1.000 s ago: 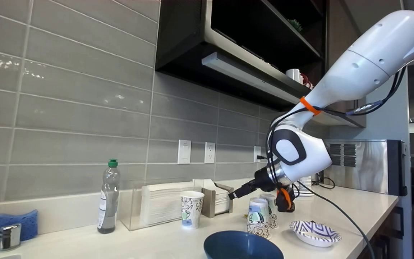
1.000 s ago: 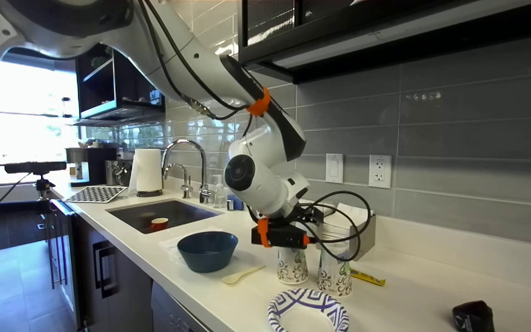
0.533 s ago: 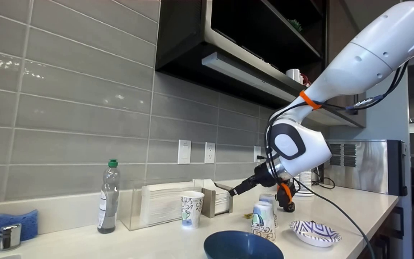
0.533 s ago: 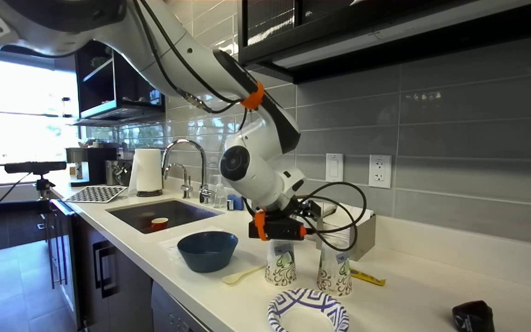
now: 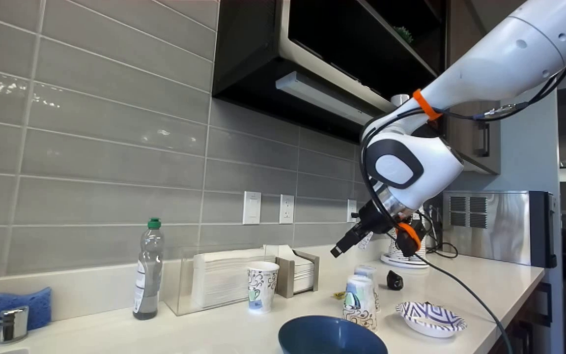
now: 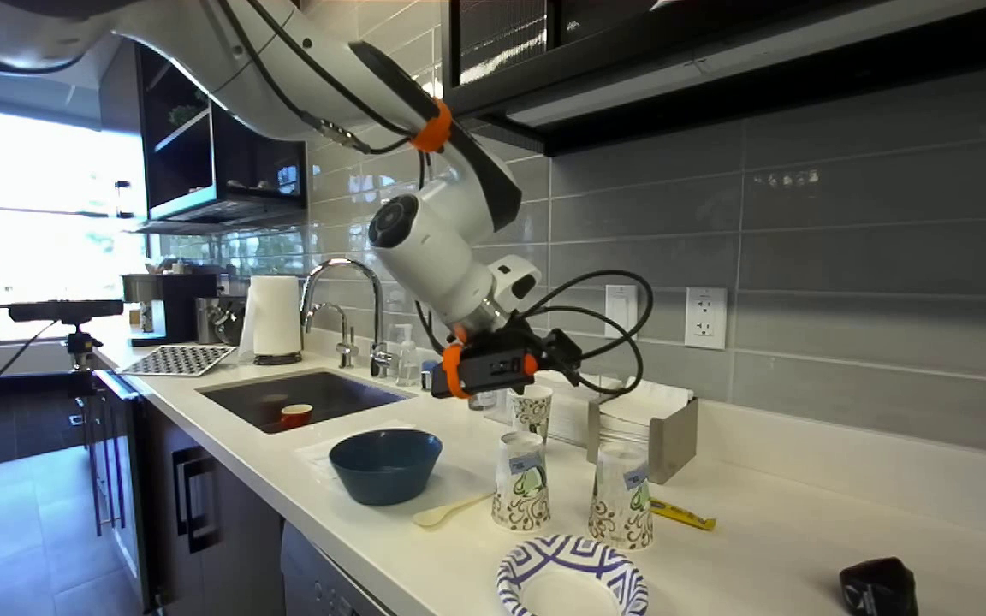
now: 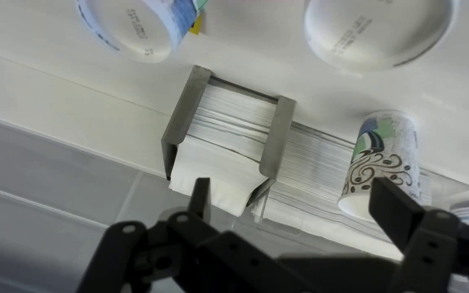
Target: Move the cup on the right slightly to the left and place the one in the middle upside down
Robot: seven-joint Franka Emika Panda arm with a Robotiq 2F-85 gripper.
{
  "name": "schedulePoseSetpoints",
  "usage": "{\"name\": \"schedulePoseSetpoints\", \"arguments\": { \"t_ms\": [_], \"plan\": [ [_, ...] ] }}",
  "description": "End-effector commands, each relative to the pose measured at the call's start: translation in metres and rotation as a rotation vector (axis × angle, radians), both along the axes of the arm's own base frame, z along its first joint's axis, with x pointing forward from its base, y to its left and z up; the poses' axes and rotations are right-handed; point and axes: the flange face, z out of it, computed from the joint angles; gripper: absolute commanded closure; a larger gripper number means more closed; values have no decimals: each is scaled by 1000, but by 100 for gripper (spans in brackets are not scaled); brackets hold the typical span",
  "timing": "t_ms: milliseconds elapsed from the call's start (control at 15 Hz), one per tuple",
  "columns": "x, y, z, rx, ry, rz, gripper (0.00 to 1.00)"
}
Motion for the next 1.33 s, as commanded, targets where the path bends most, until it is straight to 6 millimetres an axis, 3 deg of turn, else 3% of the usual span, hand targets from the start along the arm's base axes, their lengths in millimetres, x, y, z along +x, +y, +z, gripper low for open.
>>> {"name": "schedulePoseSetpoints", "arguments": {
  "t_ms": [0,133,200,533,800,1267],
  "plan": [
    [-27,34,-21,-2,116,4,0],
    [-37,52,-33,19,173,14,0],
    [-38,58,-30,18,192,15,0],
    [-29,53,11,-60,181,14,0],
    [-23,58,18,-48,210,-7,0],
    [-20,41,57,-43,244,-84,0]
  ]
}}
